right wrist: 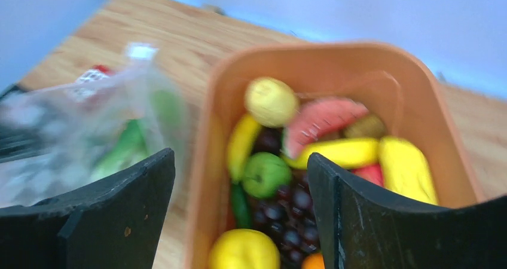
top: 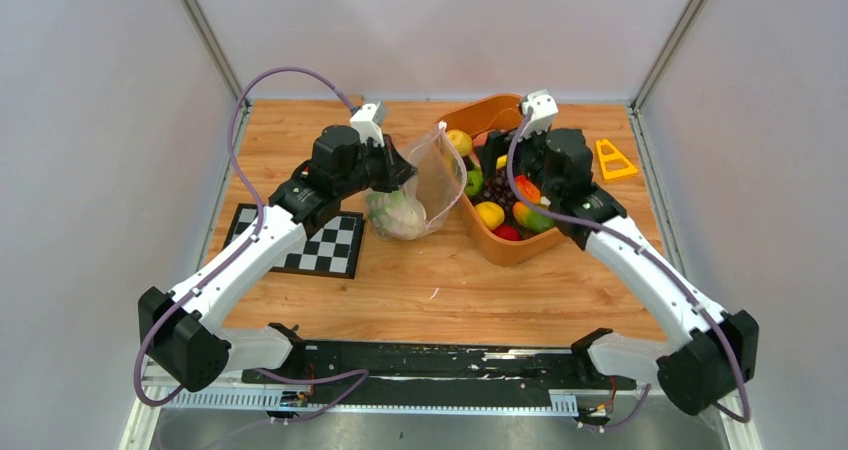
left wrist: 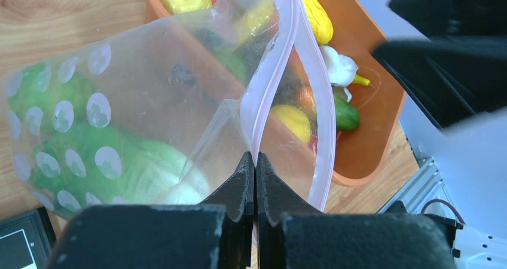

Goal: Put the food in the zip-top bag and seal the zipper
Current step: Place the fake fruit in the zipper food storage bag, then pick up the fake fruit from the bin, then place the fake fruit in the zipper food storage bag.

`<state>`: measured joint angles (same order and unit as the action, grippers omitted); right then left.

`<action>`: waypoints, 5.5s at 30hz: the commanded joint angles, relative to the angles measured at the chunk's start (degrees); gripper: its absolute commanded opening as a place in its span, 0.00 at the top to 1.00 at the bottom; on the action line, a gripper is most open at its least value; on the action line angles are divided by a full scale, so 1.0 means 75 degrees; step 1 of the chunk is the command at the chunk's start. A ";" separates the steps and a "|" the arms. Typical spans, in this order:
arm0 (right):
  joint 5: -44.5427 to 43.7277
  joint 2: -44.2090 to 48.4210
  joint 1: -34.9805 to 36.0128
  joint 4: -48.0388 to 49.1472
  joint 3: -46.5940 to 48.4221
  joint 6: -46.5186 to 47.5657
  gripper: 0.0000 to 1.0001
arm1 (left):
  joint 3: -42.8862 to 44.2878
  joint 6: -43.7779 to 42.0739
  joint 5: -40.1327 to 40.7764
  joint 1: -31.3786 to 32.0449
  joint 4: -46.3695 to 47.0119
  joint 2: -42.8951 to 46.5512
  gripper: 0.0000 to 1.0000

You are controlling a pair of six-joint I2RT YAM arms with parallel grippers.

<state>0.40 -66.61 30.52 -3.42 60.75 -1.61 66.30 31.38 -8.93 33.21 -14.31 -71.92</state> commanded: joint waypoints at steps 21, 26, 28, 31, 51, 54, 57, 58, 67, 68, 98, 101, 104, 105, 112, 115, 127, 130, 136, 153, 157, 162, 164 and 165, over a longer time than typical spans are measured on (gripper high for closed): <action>-0.3055 -0.3439 -0.2028 -0.1594 0.1232 0.0907 0.23 | 0.0161 -0.0001 -0.0075 -0.0026 0.0048 0.0250 1.00; -0.3150 -0.4077 -0.2042 -0.1494 0.1117 0.0781 0.30 | 0.0219 -0.0016 -0.0131 -0.0025 0.0137 0.0200 1.00; -0.3298 -0.4155 -0.2042 -0.1391 0.1036 0.0700 0.34 | 0.0213 -0.0032 -0.0165 -0.0029 0.0124 0.0204 1.00; -0.3316 -0.4112 -0.2042 -0.1138 0.0827 0.0677 0.43 | 0.0112 -0.0025 -0.0164 -0.0032 0.0205 0.0253 1.00; 0.1173 -0.1749 -0.2122 0.0187 -0.0735 -0.1810 0.79 | 0.0018 -0.0061 -0.0126 -0.0025 0.0182 0.0259 1.00; 0.2352 -0.1596 -0.2148 0.0498 -0.0949 -0.2304 0.80 | -0.0055 -0.0036 -0.0119 -0.0024 0.0249 0.0278 1.00; 0.3469 -0.1523 -0.2149 0.0932 -0.1108 -0.2683 0.80 | -0.0074 -0.0021 -0.0171 -0.0024 0.0272 0.0264 1.00; 0.3693 -0.1490 -0.2148 0.1015 -0.1152 -0.2805 0.80 | -0.0075 -0.0021 -0.0174 -0.0024 0.0278 0.0272 1.00; 0.4852 -0.0791 -0.2145 0.1476 -0.1256 -0.2830 0.79 | -0.0104 -0.0017 -0.0180 -0.0031 0.0308 0.0244 1.00; 0.5018 -0.0697 -0.2149 0.1555 -0.1267 -0.2874 0.79 | -0.0107 -0.0007 -0.0181 -0.0032 0.0320 0.0240 1.00; 0.5527 -0.0387 -0.0512 0.2487 -0.0693 -0.2827 0.75 | -0.0018 0.0145 -0.0355 -0.0031 0.0383 0.0171 1.00; 0.5001 -0.0505 -0.0127 0.2088 -0.0625 -0.2178 0.73 | -0.0014 0.0160 -0.0334 -0.0022 0.0381 0.0196 1.00; 0.4315 -0.0819 0.0085 0.1473 -0.0421 -0.1795 0.73 | -0.0005 0.0159 -0.0344 -0.0033 0.0377 0.0217 1.00; 0.4112 -0.0908 0.0085 0.1289 -0.0360 -0.1741 0.73 | -0.0002 0.0153 -0.0350 -0.0025 0.0377 0.0235 1.00; 0.3111 -0.1080 0.0111 -0.0293 -0.0044 -0.0794 0.73 | -0.0171 0.0182 0.0001 -0.0022 0.0477 0.0548 1.00; 0.3408 -0.1195 0.0243 -0.1019 0.0230 -0.0198 0.72 | -0.0260 0.0214 0.0007 -0.0030 0.0587 0.0563 1.00; 0.1895 -0.2109 0.0736 -0.2460 0.1792 0.0044 0.68 | -0.0261 0.0174 -0.0325 -0.0033 0.0759 0.0537 1.00; 0.1860 -0.2414 0.0854 -0.2728 0.2248 -0.0020 0.67 | -0.0268 0.0138 -0.0422 -0.0032 0.0753 0.0508 1.00; 0.2223 -0.2839 0.0906 -0.2271 0.2500 -0.0669 0.66 | -0.0342 0.0155 -0.0421 -0.0028 0.0795 0.0470 1.00; 0.0780 -0.3359 0.1167 -0.2185 0.2776 -0.0941 0.48 | -0.0237 0.0053 -0.0063 -0.0024 0.0579 0.0472 1.00; 0.1350 -0.3045 0.1119 -0.1357 0.2183 -0.0987 0.37 | -0.0171 -0.0074 0.0314 -0.0033 0.0284 0.0558 1.00; 0.1918 -0.2465 0.0902 -0.0535 0.1415 -0.1441 0.27 | -0.0233 0.0033 0.0297 -0.0036 0.0315 0.0525 1.00; 0.2355 -0.2184 0.0804 -0.0354 0.1204 -0.1437 0.27 | -0.0244 0.0042 0.0281 -0.0036 0.0309 0.0508 1.00; 0.2547 -0.2031 0.0755 -0.0249 0.1084 -0.1438 0.27 | -0.0241 0.0042 0.0289 -0.0043 0.0314 0.0513 1.00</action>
<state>12.99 -87.94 37.85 -13.08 70.89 -10.37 63.42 32.10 -7.53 33.17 -12.60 -69.43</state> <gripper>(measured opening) 0.731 0.007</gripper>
